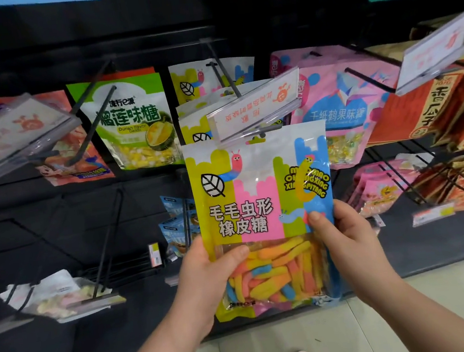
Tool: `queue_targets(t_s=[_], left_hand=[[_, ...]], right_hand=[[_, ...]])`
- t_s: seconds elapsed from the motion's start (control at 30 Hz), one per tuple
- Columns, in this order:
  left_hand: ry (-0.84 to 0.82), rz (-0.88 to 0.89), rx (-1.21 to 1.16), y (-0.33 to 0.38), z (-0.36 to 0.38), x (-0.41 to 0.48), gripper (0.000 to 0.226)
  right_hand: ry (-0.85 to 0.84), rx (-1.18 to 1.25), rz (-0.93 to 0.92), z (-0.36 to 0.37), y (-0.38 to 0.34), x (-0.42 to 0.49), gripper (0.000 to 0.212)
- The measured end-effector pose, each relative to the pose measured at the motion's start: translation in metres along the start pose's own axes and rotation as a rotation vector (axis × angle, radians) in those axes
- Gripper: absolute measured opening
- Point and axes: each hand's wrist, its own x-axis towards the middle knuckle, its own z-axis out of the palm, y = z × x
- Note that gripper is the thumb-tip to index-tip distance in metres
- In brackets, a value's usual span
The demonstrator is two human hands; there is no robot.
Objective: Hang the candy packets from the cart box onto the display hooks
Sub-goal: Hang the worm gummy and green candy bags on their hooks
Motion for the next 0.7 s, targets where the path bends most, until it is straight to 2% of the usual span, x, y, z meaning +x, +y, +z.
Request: queue_targets(t_s=[0.37,0.6,0.7], left_hand=[[-0.002,0.004,-0.012,0.002,0.002,0.001,0.030],[0.040,-0.013,0.084,0.005,0.006,0.031,0.025],[0.099,0.012,0.205,0.006,0.006,0.060,0.032]], right_hand=[[0.018,-0.062,-0.046,0.000,-0.004,0.005,0.009],[0.052,-0.164,0.007,0.007,0.001,0.040,0.006],[0.069,-0.277,-0.009,0.013,0.001,0.069,0.009]])
